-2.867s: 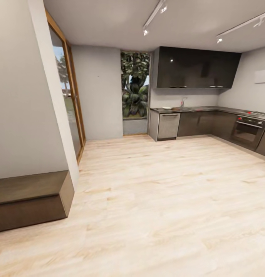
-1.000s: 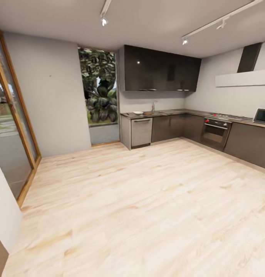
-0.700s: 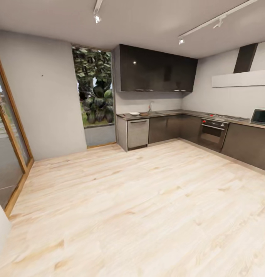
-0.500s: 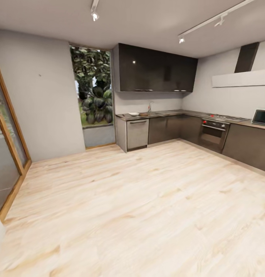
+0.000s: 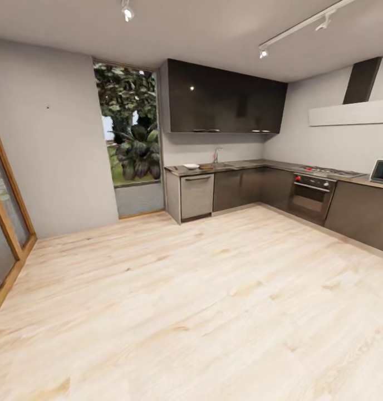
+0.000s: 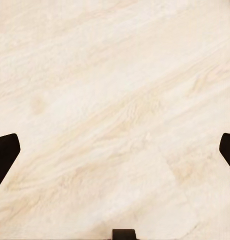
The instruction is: In the kitchen, take the Vidalia onion out of the sink, dice it on the chopping board with the paring knife, put the diced onion into the bowl on the countertop, then place both the paring knife and the chopping board into the sink.
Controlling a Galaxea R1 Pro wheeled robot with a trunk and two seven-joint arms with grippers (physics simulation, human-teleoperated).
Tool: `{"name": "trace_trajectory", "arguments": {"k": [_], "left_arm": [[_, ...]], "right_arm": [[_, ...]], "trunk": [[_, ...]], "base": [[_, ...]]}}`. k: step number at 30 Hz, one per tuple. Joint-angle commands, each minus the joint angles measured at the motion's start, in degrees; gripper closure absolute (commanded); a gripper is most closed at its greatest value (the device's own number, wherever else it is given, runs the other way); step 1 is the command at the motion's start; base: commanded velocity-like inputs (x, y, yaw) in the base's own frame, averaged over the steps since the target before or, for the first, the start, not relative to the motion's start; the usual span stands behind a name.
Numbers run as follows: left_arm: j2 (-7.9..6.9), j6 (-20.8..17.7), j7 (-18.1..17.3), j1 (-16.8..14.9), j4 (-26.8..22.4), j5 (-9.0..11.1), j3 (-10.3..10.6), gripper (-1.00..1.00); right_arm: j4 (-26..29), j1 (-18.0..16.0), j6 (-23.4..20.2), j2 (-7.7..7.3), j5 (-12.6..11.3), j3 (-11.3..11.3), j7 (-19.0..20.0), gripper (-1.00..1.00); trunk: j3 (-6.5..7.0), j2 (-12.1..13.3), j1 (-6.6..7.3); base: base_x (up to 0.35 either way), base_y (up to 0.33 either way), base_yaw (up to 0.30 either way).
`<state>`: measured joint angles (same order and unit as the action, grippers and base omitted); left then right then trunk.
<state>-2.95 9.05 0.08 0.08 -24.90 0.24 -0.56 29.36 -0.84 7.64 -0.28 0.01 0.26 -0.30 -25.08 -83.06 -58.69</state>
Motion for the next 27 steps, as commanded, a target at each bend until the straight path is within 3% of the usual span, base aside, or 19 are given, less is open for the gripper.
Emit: {"name": "trace_trajectory", "arguments": {"k": [1, 27], "left_arm": [[0.00, 0.10, 0.01, 0.01, -0.06, 0.02, -0.05, -1.00], [0.04, 0.10, 0.01, 0.01, -0.05, 0.02, -0.05, -1.00]], "right_arm": [[-0.03, -0.03, 0.18, 0.00, 0.02, 0.02, -0.04, -1.00], [-0.05, -0.01, 0.16, 0.01, -0.10, -0.09, -0.14, -1.00]], "trunk": [[-0.05, -0.02, -0.03], [-0.05, -0.02, -0.03]], "base": [[0.324, -0.116, 0.000], [0.324, -0.120, 0.000]]}}
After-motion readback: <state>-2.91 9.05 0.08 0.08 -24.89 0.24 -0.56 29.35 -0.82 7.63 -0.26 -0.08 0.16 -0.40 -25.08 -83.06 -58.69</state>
